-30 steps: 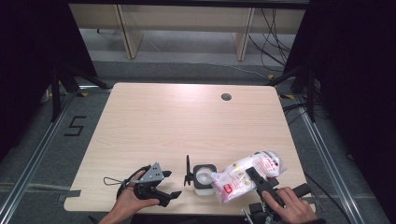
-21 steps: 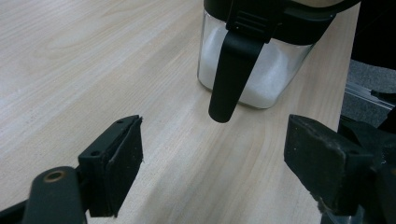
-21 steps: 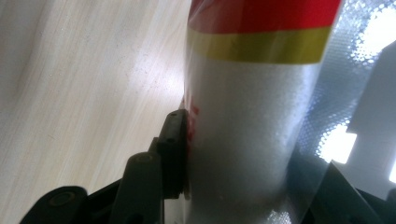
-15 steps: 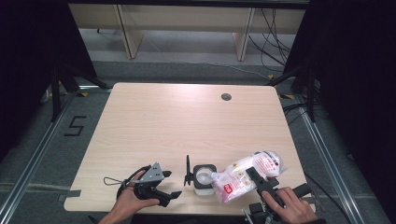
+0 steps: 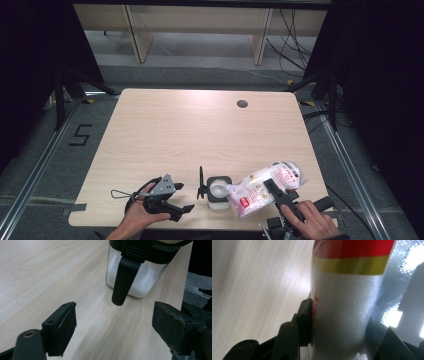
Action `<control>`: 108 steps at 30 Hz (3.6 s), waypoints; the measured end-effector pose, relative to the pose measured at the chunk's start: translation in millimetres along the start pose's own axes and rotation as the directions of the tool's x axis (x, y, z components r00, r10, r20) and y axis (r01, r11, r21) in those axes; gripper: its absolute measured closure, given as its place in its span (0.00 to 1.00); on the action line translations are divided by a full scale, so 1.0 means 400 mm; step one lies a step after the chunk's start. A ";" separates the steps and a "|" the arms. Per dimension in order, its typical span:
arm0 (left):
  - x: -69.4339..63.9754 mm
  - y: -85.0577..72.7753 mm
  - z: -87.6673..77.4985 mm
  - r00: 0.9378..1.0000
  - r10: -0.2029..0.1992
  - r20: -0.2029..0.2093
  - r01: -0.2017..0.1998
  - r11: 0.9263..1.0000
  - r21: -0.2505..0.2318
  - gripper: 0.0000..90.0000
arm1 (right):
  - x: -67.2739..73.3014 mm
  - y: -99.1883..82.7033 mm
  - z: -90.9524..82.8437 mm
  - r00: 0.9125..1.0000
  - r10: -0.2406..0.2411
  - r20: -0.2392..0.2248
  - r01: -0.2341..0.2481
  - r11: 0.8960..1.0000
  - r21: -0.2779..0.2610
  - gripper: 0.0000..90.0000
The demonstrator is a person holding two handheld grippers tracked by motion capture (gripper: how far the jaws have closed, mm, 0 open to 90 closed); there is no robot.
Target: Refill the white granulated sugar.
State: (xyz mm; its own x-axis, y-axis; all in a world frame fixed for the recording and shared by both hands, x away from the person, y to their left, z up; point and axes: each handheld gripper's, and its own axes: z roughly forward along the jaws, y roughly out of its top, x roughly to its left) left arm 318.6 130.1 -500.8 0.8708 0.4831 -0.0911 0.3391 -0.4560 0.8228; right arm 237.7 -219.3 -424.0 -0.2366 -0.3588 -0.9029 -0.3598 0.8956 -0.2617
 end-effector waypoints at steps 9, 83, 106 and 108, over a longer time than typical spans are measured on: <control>-0.005 -0.001 0.000 0.999 -0.033 -0.001 0.033 0.999 0.000 0.21 | -0.005 0.004 0.000 0.999 -0.032 0.009 0.032 0.999 -0.005 0.67; -0.005 -0.001 -0.001 0.999 -0.034 -0.005 0.034 0.999 0.001 0.21 | -0.008 0.011 -0.004 0.997 -0.079 0.020 0.079 0.997 0.020 0.68; -0.005 -0.001 -0.001 0.999 -0.035 -0.006 0.035 0.999 -0.001 0.21 | -0.004 0.007 -0.004 0.999 -0.051 0.018 0.050 0.999 0.016 0.68; -0.005 -0.001 -0.001 0.999 -0.035 -0.006 0.035 0.999 0.000 0.21 | -0.007 0.006 -0.006 0.998 -0.055 0.007 0.055 0.998 0.021 0.68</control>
State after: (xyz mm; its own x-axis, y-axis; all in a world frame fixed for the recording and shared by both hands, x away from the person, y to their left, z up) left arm 316.6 129.6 -500.5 0.8563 0.5034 -0.1159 0.3690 -0.4391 0.8191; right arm 235.5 -216.6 -421.2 -0.2106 -0.4057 -0.8894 -0.3531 0.8799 -0.3178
